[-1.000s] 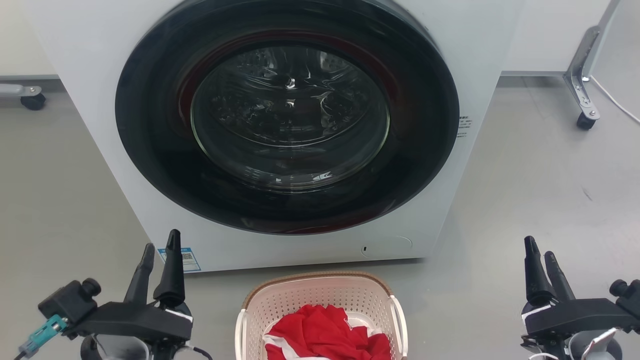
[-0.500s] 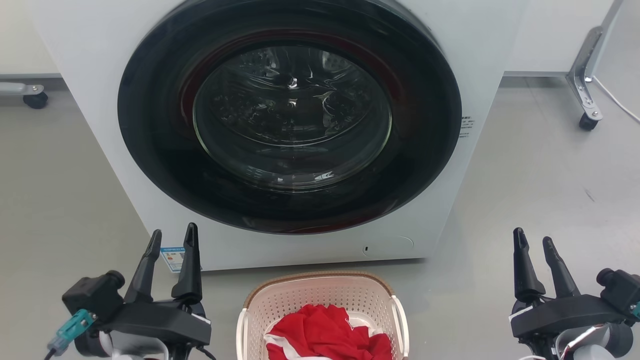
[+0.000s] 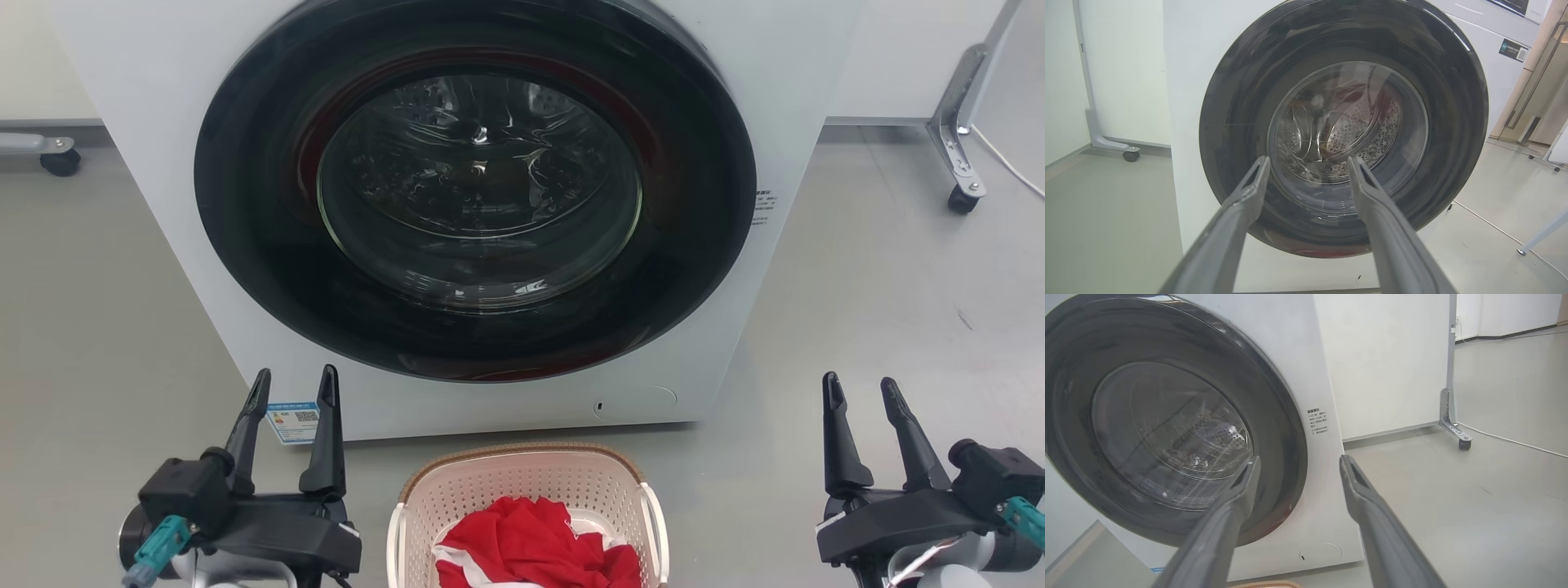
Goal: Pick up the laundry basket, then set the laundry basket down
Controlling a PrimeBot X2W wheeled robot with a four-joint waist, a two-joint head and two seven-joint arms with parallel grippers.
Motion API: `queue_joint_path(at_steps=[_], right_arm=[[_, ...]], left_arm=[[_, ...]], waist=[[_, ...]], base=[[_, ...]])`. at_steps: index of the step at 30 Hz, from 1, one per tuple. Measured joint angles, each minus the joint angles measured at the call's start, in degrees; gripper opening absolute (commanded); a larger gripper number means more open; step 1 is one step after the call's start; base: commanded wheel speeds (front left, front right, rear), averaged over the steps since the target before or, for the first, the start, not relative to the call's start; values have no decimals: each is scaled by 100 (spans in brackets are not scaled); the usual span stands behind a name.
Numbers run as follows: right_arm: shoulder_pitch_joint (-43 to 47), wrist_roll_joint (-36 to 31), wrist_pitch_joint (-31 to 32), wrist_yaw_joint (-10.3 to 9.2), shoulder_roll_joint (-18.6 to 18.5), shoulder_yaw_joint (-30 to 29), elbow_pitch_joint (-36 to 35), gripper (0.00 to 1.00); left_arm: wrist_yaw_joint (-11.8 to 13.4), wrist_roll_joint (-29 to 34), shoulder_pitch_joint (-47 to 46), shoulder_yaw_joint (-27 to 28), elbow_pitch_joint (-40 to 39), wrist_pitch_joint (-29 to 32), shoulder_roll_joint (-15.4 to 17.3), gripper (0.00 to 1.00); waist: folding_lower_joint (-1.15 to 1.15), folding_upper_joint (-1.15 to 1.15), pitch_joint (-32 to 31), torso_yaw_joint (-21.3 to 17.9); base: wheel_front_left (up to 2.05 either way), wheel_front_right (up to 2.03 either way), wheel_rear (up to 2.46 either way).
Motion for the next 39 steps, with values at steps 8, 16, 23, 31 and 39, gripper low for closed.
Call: queue_joint_path(at_steps=[8,16,23,31,39], right_arm=[[5,-522,-165,-79,-63,136,34,100],[5,-1045,-325,-186,-103,246,29,100],[7,-1098,-348,-199,-103,231,33,100],[8,-1018,-348,-165,-102,196,103,100],[8,-1016,-348,-125,-102,203,207,100]], left_arm=[[107,513,5,-121,2,-92,-1,100],[222,1034,9,-183,-32,-153,-9,100],[252,1076,22,-147,-41,-171,-43,100],[253,1024,67,-109,-35,-69,-74,100],[257,1005,122,-105,34,62,-76,100]], waist=[[0,0,-2,3],[0,0,-13,10],[0,0,-21,16],[0,0,-29,19],[0,0,-21,18]], base=[[0,0,0],[0,0,0],[0,0,0],[0,0,0],[0,0,0]])
